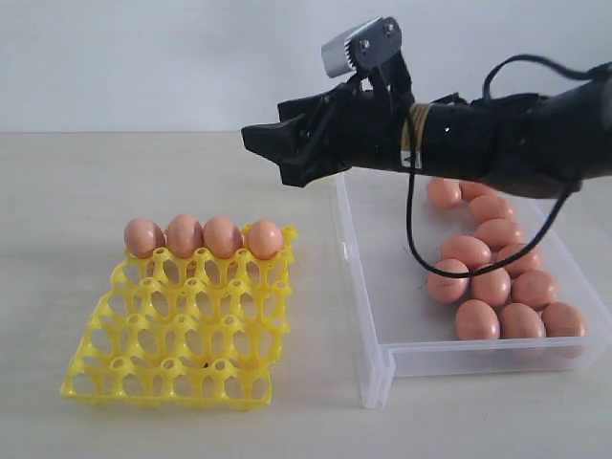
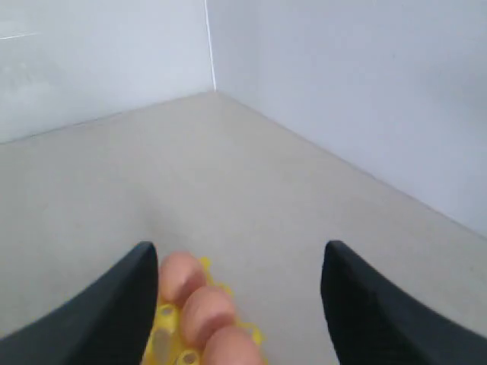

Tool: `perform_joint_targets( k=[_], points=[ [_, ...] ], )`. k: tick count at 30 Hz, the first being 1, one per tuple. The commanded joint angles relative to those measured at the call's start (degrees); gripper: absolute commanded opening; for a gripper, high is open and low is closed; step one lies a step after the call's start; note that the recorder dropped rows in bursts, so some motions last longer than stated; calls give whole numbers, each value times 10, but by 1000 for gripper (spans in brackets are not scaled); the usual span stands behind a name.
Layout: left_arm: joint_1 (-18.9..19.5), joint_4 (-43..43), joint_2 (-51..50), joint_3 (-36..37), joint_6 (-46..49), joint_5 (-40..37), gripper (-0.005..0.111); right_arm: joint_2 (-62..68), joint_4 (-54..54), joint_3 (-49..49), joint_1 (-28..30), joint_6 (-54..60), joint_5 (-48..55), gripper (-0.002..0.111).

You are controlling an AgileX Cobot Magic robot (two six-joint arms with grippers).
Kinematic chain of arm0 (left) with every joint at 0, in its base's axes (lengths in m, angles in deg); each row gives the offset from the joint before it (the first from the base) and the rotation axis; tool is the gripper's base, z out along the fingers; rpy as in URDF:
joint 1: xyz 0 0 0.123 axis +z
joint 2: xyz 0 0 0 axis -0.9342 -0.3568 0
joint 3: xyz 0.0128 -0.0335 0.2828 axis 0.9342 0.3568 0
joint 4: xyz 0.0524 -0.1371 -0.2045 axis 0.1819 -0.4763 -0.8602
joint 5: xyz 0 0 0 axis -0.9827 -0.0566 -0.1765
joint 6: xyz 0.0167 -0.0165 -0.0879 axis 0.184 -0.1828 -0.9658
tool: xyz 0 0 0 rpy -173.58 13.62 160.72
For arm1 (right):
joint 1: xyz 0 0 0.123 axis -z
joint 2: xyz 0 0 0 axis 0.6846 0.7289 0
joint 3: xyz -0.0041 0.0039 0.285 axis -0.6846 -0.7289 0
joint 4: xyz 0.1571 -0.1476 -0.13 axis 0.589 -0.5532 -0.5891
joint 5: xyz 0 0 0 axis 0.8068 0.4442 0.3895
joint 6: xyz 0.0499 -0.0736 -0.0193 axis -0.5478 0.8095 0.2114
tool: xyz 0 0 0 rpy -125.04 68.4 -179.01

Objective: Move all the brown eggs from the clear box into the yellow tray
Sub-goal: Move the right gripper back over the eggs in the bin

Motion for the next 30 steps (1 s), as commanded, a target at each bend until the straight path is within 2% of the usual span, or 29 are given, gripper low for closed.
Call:
perform_joint_targets(
  k=[1,4,5,11,13,18,19,23,25,27,30],
  points=[
    [-4,-4,2,2,-5,0,78,-91,-249,-30,3,-242,101,54],
    [-4,-4,2,2,-5,0,78,-132,-421,-54,3,-476,198,46],
    [-4,-4,2,2,-5,0,78,-142,-421,-68,6,-525,236,43],
    [-4,-4,2,2,-5,0,78,-154,-421,-110,50,-613,269,42],
    [-4,-4,2,2,-5,0,78,-145,-421,-111,61,-614,291,42],
    [-4,-4,2,2,-5,0,78,-117,-421,-96,66,-596,465,42],
    [-4,-4,2,2,-5,0,78,-111,-421,-90,67,-587,468,42],
    [-4,-4,2,2,-5,0,78,-74,-421,-38,95,-576,361,42],
    [-4,-4,2,2,-5,0,78,-61,-421,-15,98,-523,365,41],
    [-4,-4,2,2,-5,0,78,-57,-418,2,94,-461,405,35],
    [-4,-4,2,2,-5,0,78,-64,-397,31,89,-355,383,18]
  ],
)
